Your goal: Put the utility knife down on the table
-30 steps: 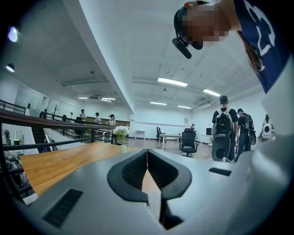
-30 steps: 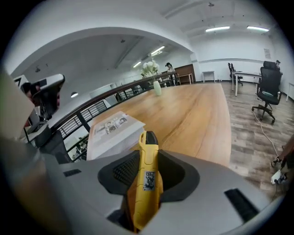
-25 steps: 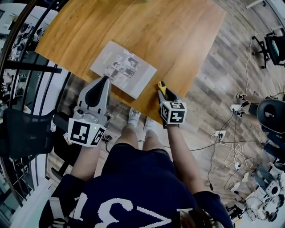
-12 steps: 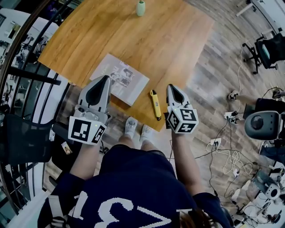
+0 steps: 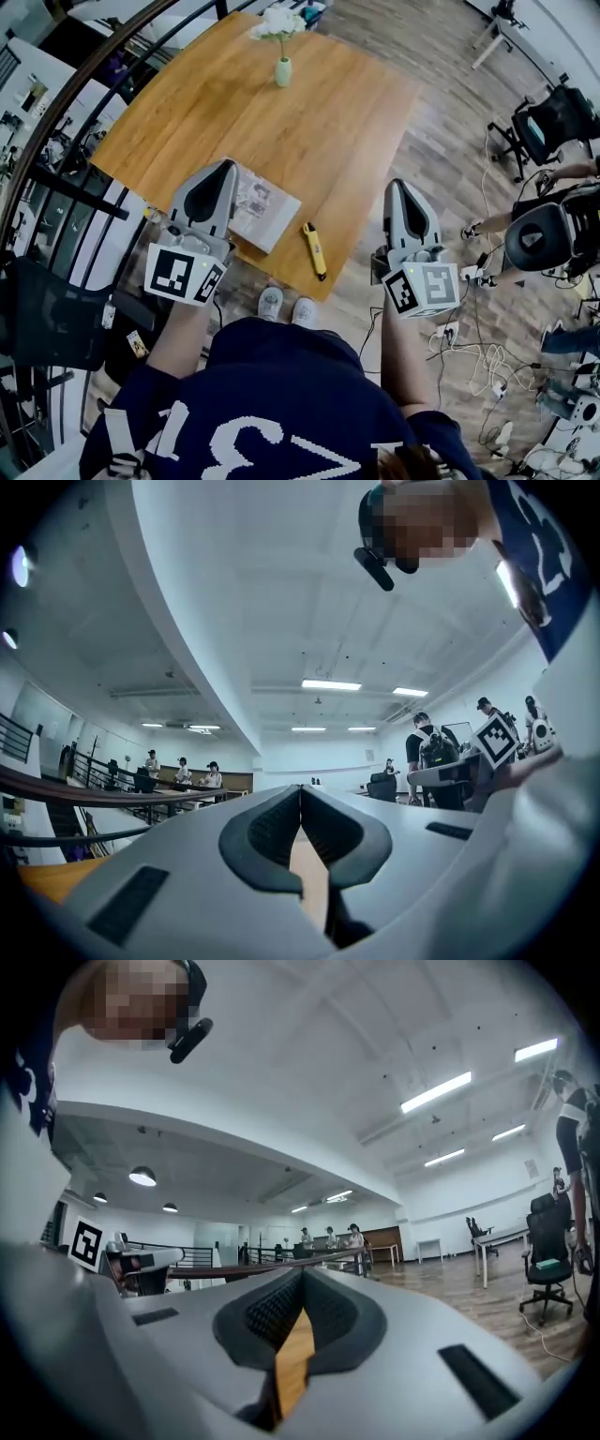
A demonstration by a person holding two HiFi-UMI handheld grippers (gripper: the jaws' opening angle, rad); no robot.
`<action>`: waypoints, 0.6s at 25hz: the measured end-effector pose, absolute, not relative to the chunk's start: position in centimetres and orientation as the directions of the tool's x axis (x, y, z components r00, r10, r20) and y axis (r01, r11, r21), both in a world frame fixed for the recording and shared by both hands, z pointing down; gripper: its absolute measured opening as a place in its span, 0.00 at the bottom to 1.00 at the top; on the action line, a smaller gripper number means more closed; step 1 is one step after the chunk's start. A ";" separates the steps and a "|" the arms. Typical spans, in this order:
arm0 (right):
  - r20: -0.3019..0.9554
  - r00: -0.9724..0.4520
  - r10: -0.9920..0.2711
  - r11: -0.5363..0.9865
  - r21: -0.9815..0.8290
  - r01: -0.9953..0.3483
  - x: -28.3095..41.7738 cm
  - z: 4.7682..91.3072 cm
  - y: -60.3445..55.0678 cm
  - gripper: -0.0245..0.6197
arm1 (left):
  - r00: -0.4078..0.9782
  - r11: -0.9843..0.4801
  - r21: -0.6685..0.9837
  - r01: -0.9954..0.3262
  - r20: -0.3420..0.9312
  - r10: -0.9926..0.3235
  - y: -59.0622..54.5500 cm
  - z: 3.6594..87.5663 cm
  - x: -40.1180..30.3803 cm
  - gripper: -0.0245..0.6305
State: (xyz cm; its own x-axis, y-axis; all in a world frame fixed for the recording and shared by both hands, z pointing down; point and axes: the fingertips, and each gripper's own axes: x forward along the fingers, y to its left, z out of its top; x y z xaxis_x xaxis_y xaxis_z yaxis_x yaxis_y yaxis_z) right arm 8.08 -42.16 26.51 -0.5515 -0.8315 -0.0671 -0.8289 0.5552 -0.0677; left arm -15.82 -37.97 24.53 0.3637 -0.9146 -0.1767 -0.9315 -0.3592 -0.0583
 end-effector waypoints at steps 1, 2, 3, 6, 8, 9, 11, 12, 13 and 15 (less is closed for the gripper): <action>-0.086 -0.553 -0.829 0.559 -0.066 -0.827 8.1 25.7 -41.8 0.08 | 0.363 -0.358 -0.058 -0.932 -0.180 -0.914 -37.9 24.3 -15.7 0.06; -0.102 -0.555 -0.826 0.562 -0.064 -0.825 8.2 25.0 -41.5 0.08 | 0.362 -0.358 -0.057 -0.932 -0.182 -0.914 -37.7 24.2 -15.7 0.06; -0.115 -0.558 -0.822 0.566 -0.062 -0.822 8.1 24.5 -41.2 0.07 | 0.362 -0.358 -0.056 -0.932 -0.184 -0.914 -37.6 24.1 -15.6 0.06; -0.142 -0.568 -0.811 0.579 -0.054 -0.814 7.9 23.3 -40.5 0.07 | 0.364 -0.362 -0.047 -0.931 -0.186 -0.913 -37.3 24.0 -15.3 0.06; -0.148 -0.572 -0.807 0.583 -0.045 -0.811 7.7 22.9 -40.1 0.07 | 0.369 -0.368 -0.042 -0.929 -0.182 -0.912 -37.3 24.0 -15.2 0.06; -0.151 -0.572 -0.806 0.584 -0.043 -0.811 7.8 22.7 -40.0 0.07 | 0.370 -0.368 -0.042 -0.929 -0.179 -0.912 -37.4 24.0 -15.1 0.06; -0.158 -0.568 -0.808 0.581 -0.044 -0.813 8.0 22.4 -39.9 0.07 | 0.367 -0.365 -0.045 -0.930 -0.177 -0.913 -37.5 23.9 -15.0 0.06; -0.161 -0.566 -0.809 0.579 -0.047 -0.814 8.1 22.3 -39.9 0.07 | 0.365 -0.363 -0.047 -0.931 -0.176 -0.914 -37.5 23.9 -15.0 0.06; -0.163 -0.563 -0.810 0.577 -0.048 -0.816 8.2 22.2 -39.8 0.07 | 0.363 -0.361 -0.047 -0.931 -0.174 -0.915 -37.5 23.9 -14.9 0.06; -0.165 -0.560 -0.812 0.574 -0.050 -0.817 8.4 22.1 -39.6 0.07 | 0.360 -0.358 -0.048 -0.933 -0.174 -0.916 -37.4 23.9 -14.9 0.06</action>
